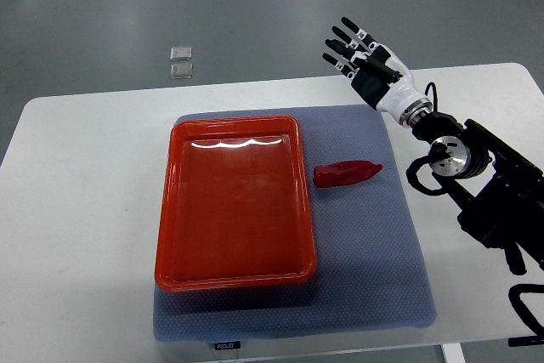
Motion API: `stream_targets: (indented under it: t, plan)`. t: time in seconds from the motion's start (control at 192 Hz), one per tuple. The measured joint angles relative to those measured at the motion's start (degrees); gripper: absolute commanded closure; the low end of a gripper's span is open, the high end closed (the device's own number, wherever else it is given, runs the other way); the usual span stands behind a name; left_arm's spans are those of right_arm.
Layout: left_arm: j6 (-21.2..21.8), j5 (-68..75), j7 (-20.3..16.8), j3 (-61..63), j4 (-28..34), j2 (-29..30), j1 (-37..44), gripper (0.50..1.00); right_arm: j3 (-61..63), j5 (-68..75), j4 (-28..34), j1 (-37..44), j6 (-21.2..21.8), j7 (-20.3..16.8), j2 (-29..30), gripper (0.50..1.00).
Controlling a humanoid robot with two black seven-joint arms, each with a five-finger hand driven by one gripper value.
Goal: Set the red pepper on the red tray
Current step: 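Reach the right hand down toward the red pepper beside the tray, then close the right hand fingers around the red pepper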
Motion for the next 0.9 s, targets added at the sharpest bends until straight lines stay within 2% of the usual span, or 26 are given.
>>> stream_targets:
  t: [0.12,0.308,0.449,0.585,0.898]
  plan:
    - [0.0,0.1,0.0,0.0,0.0,0.0,0.0,0.5,-10.4,-10.6,2.1,5.6,1.5,-0.7,-5.6,0.585]
    - [-0.1,0.2,0.0,0.1,-0.2,0.0,0.0,0.5,-35.6,-23.7,6.7,19.0,3.9,-3.8,-14.4,0.585]
    - [-0.1,0.2,0.0,0.2,-0.2,0.0,-0.1,0.5,-47.8,-28.2,10.8,26.1,4.1,-4.2,-17.5,0.587]
    - [-0.1,0.2,0.0,0.2,-0.2,0.0,-0.2,0.5,-53.0,-31.9,13.5,27.5,1.6,-4.2,-18.1,0.587]
    - [-0.1,0.2,0.0,0.1,-0.2,0.0,-0.1,0.5,-59.3,-36.7,13.9,27.1,-5.6,-4.2,-17.6,0.593]
